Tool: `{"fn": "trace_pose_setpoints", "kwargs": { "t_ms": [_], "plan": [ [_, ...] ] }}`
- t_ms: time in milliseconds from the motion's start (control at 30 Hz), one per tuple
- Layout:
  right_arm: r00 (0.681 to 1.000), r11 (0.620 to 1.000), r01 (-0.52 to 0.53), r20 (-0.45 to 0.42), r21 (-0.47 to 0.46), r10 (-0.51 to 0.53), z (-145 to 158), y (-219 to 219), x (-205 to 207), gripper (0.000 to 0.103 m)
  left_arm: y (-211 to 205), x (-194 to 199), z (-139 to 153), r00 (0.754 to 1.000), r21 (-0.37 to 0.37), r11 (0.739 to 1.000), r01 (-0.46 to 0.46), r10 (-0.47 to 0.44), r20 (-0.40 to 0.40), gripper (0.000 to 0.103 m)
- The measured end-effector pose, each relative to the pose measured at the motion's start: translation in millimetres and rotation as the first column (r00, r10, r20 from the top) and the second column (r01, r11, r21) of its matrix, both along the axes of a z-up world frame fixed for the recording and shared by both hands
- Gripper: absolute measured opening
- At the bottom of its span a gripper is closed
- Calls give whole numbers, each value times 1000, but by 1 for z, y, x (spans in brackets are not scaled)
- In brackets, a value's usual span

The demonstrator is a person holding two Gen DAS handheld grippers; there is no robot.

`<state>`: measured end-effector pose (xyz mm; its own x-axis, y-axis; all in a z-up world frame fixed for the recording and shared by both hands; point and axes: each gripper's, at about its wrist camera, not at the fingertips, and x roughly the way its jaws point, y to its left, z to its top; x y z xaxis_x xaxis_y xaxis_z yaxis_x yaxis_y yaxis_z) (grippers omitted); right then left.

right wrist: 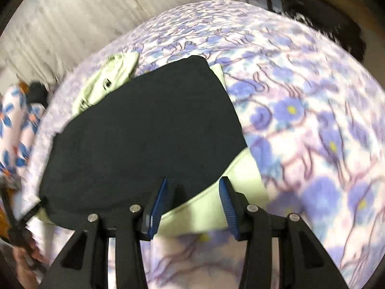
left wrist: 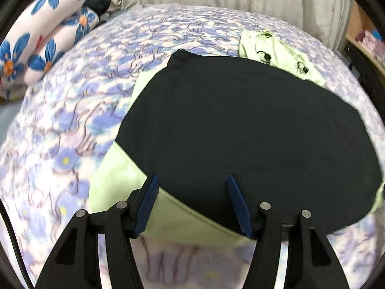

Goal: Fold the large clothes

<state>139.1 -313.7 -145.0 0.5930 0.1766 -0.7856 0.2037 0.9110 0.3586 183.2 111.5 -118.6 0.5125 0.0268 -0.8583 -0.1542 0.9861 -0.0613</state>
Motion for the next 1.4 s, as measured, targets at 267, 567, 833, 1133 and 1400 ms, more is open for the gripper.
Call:
{"fn": "trace_pose_setpoints", "kwargs": {
  "t_ms": [267,567,833,1133,1400],
  "plan": [
    [1000,996,22,-6,88,-22,-4,2,-40,55,16,-41,11,999,-114,993,-44,46,14,71],
    [998,981,55,-48,188,-47,-38,4,-18,57,46,-42,-31,991,-335,933,-134,134,-23,71],
    [997,981,80,1,179,-81,-42,14,16,50,52,-9,-48,970,-365,905,-217,243,24,67],
    [994,995,84,67,47,-87,-16,24,3,6,34,-15,-19,963,-256,941,-222,253,96,7],
    [992,995,102,76,13,-103,10,16,-29,4,37,-61,17,967,-250,946,-206,236,96,6]
  ]
}}
